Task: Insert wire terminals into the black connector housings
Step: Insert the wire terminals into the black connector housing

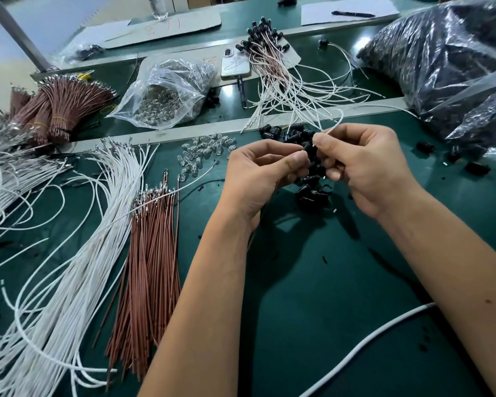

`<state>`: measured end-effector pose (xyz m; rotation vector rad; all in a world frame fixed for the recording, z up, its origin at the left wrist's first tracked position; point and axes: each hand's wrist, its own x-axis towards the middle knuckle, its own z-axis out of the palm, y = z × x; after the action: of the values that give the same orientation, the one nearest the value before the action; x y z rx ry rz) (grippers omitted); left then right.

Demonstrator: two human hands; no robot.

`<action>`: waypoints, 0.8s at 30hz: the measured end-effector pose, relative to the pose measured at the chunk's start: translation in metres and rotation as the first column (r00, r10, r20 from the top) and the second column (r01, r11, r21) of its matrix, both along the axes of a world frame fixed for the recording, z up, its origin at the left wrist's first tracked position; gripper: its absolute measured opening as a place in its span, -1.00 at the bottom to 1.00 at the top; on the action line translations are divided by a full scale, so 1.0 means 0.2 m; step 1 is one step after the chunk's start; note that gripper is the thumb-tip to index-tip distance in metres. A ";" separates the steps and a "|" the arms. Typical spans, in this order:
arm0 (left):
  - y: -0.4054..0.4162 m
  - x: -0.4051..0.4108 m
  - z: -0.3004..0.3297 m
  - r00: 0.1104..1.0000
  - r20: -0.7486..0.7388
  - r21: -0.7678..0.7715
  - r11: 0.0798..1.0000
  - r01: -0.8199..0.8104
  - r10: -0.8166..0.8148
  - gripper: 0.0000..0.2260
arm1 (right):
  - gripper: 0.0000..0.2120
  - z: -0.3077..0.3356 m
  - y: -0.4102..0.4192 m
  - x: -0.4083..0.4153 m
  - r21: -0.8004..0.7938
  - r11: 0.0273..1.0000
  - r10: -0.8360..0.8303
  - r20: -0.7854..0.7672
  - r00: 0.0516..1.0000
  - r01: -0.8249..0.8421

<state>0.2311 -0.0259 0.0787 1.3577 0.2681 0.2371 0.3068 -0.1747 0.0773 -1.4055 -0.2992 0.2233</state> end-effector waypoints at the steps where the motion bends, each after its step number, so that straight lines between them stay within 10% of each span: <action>1: 0.00 0.00 0.00 1.000 -0.004 0.004 1.000 -0.002 0.002 -0.93 | -0.81 0.00 0.00 0.00 -0.005 1.000 0.026 -0.010 1.000 -0.026; 24: 0.03 -0.03 0.05 0.971 -0.006 -0.306 0.925 0.225 -0.239 -0.79 | -0.84 0.05 -0.01 -0.01 0.202 0.974 0.146 -0.190 0.971 -0.107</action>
<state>0.2257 -0.0204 0.0880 1.0767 0.1688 -0.0330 0.3041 -0.1766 0.0866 -1.1642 -0.2345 0.4304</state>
